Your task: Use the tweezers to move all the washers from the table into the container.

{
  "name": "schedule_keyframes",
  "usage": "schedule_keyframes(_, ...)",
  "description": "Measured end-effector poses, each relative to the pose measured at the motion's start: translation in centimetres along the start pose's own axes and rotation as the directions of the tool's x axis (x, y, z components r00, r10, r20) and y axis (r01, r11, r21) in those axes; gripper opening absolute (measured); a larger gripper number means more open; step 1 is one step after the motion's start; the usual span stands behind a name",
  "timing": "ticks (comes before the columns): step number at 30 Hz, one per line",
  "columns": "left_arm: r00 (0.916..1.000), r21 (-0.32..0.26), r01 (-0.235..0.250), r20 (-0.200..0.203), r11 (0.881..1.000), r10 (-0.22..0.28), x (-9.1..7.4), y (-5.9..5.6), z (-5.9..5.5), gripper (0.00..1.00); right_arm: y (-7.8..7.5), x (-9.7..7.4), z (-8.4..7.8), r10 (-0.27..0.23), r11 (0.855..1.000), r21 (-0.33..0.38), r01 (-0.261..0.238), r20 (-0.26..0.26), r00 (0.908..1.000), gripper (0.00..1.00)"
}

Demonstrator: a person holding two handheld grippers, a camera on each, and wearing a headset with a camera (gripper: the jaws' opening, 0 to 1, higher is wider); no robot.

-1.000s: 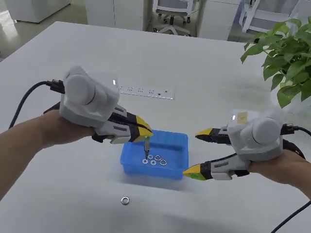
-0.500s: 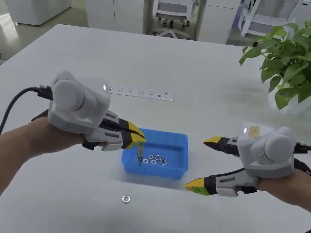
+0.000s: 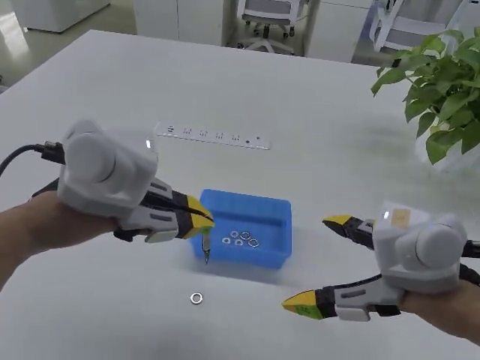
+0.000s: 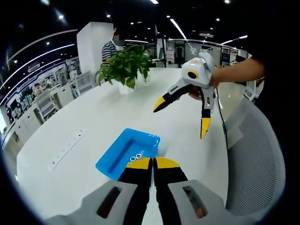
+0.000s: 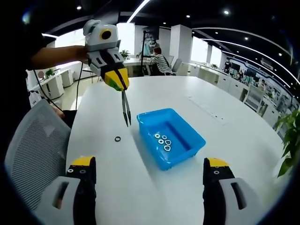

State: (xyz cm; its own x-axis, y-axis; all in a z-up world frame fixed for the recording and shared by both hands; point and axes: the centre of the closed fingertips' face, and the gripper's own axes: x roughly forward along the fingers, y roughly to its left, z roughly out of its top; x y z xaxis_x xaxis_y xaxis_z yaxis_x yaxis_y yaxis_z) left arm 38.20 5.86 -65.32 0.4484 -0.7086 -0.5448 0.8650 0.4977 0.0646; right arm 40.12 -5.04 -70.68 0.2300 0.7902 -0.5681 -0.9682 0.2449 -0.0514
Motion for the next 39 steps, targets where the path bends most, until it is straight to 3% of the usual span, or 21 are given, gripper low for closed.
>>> schedule_keyframes(5, 0.9999, -0.006, 0.005, 0.01, 1.0, -0.005, 0.0, -0.5, -0.4, 0.05, 0.3, 0.0, -0.2, -0.003, 1.0, 0.02, 0.003, 0.003, 1.0, 1.0)
schedule_keyframes(20, 0.9999, -0.025, -0.002, -0.011, 1.0, 0.002, 0.2, -1.7, -2.5, 0.05, 1.9, 0.3, -0.6, 0.018, 0.999, 0.026, -0.018, 0.004, 0.9998, 1.0)
schedule_keyframes(39, 0.9998, -0.049, 0.005, -0.019, 0.999, -0.006, 0.9, -2.0, -4.2, 0.05, 3.0, 0.8, -0.9, 0.038, 0.999, 0.029, -0.038, -0.002, 0.9993, 0.99)
